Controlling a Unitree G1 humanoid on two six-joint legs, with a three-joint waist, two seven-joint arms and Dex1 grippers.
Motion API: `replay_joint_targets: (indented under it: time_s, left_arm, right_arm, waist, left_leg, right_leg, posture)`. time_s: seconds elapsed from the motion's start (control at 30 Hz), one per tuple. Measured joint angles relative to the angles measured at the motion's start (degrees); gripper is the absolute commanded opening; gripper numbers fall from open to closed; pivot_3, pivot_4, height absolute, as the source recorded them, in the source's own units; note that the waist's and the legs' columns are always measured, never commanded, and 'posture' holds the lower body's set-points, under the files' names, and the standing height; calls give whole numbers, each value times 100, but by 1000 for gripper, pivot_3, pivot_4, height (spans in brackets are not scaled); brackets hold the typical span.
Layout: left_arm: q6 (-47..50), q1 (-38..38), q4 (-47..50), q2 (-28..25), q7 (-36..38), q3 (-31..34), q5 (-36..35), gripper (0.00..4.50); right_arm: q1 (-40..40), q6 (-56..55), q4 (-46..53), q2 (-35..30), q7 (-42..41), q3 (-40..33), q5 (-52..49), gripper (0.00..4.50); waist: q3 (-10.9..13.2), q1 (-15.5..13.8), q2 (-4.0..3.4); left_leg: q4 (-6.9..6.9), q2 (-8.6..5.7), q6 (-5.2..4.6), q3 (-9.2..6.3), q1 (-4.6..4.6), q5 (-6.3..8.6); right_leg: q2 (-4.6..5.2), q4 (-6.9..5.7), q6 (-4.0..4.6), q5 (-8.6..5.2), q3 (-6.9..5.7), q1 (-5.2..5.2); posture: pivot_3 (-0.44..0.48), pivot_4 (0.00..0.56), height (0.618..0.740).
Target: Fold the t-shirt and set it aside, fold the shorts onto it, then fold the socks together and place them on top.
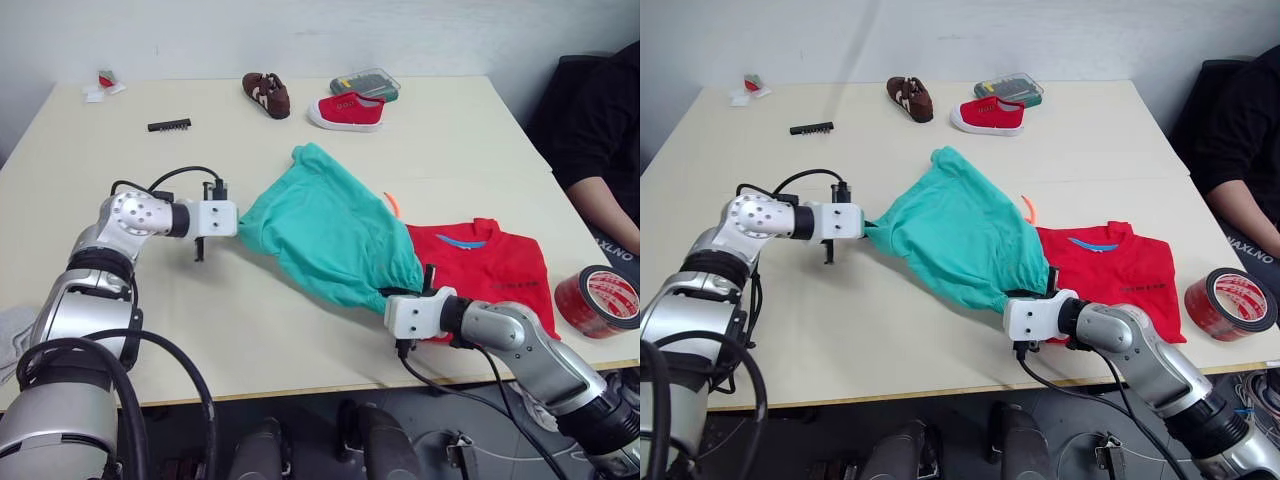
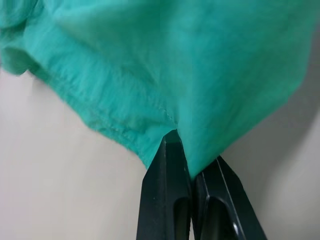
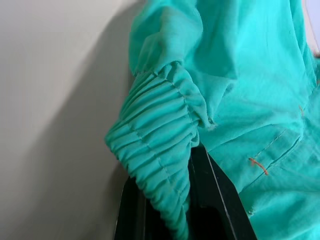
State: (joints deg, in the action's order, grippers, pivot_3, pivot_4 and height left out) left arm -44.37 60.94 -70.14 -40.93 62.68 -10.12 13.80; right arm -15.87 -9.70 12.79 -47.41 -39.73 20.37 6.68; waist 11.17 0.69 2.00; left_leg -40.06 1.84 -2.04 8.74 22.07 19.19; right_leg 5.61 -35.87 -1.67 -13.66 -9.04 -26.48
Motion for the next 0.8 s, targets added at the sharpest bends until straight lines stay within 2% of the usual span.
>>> replay_joint_targets:
  time_s: [0.03,0.13,0.23,0.3,0.4,0.43,0.53,0.67,0.8]
  left_arm:
    - [23,-100,89,-50,228,62,-154,0]
    - [496,-898,1145,-385,1216,332,-926,0]
    - [1521,-2515,3128,-1003,1788,606,-1696,0]
    - [2232,-3522,4376,-1407,1884,829,-2095,0]
    - [3400,-5590,6426,-1993,1786,1702,-2589,0]
    - [3738,-6314,7049,-2041,1708,2107,-2717,0]
    - [4346,-7601,8166,-1954,1440,2896,-2771,0]
    - [4691,-8143,8799,-1727,972,3372,-2701,0]
    - [4897,-8013,8742,-1588,542,3371,-2587,966]
  right_arm:
    - [-11,-158,-55,3,-76,-41,-60,10]
    - [-213,-915,-347,71,-437,-57,-271,10]
    - [-396,-1517,-717,216,-769,-37,-411,10]
    - [-431,-1799,-967,250,-976,-39,-501,10]
    - [-577,-2315,-1317,249,-1367,7,-601,10]
    - [-618,-2514,-1451,245,-1493,10,-620,10]
    - [-678,-2949,-1779,246,-1773,49,-646,10]
    - [-766,-3286,-2003,388,-1930,66,-696,10]
    - [-813,-3219,-2023,473,-1993,63,-781,1256]
  waist:
    - [0,2,0]
    - [0,51,-2]
    - [2,149,-7]
    - [3,140,-9]
    - [7,132,-29]
    - [9,115,-31]
    - [17,40,-41]
    - [17,-92,-63]
    - [15,-77,-68]
  left_leg:
    - [0,0,0,-1,0,0]
    - [0,1,2,-2,-3,-1]
    - [1,13,10,0,-8,3]
    - [-1,22,18,-7,-12,7]
    - [2,25,24,-7,-26,11]
    - [1,27,26,-6,-32,12]
    - [1,26,33,-27,-87,18]
    - [5,34,42,-37,-110,36]
    - [5,41,54,-37,-112,41]
  right_leg:
    - [2,-1,0,0,1,0]
    - [3,-2,1,-1,7,1]
    - [17,-4,6,-3,24,1]
    - [19,-5,13,-8,22,4]
    - [18,-4,15,-14,29,13]
    - [19,-3,17,-17,32,17]
    - [16,16,22,-36,27,76]
    - [15,19,38,-46,23,98]
    - [15,-5,48,-49,16,92]
  posture:
    - [0,150,740]
    - [0,150,740]
    - [0,150,740]
    - [0,150,740]
    - [0,150,740]
    - [0,150,740]
    - [0,150,740]
    - [0,150,740]
    - [0,150,740]
